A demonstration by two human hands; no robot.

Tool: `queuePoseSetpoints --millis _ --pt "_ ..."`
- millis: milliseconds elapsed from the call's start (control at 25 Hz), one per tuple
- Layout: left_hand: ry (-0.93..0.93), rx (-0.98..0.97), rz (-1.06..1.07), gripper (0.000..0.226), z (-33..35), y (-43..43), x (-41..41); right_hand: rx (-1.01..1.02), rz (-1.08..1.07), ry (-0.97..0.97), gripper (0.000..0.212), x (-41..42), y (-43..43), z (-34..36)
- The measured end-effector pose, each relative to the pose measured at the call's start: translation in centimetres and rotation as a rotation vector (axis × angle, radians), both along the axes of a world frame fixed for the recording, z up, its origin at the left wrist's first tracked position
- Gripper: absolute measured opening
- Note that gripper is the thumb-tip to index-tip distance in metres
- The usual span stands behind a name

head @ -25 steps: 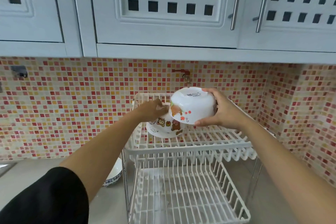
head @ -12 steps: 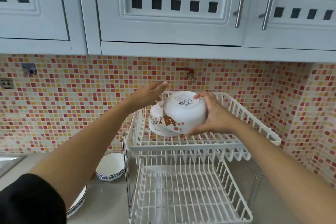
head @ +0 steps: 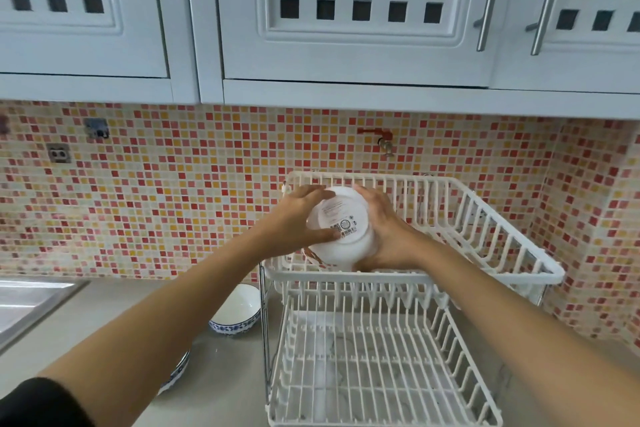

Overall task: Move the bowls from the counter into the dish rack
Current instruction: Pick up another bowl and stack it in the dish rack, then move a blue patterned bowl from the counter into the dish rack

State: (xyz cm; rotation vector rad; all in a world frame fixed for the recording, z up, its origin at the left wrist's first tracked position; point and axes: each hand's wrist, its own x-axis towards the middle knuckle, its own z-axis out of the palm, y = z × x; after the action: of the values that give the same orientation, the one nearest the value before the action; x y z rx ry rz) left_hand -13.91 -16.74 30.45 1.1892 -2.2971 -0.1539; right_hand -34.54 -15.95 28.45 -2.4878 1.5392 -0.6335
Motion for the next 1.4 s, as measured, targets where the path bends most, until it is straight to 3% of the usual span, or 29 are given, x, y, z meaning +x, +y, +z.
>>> queuePoseSetpoints --millis 480,640,800,1000,1160,1400 --pt "-0.058 0.044 0.015 0.075 1.4 1.3 1.4 0.209 -0.108 -0.053 0.129 -0.2 1.5 2.3" --pt "0.042 0.004 0.104 0.069 2.8 2.8 5.6 -0.055 -0.087 -0.312 0.097 4.6 3.8 5.0" --pt "0.079 0.009 0.229 0.063 2.4 5.3 11.3 -0.184 0.058 -0.374 0.071 13.2 5.2 5.1" --pt "0.048 0.109 0.395 0.062 -1.9 8.0 20.3 0.020 0.167 -0.493 0.059 24.3 6.1 0.1" --pt "-0.059 0.290 0.483 0.065 -7.6 8.9 25.3 0.242 0.074 -0.427 0.050 29.4 5.4 -6.2" --pt "-0.013 0.581 0.635 0.065 -17.5 6.5 30.9 0.475 -0.062 -0.320 0.056 33.7 1.2 -15.0"
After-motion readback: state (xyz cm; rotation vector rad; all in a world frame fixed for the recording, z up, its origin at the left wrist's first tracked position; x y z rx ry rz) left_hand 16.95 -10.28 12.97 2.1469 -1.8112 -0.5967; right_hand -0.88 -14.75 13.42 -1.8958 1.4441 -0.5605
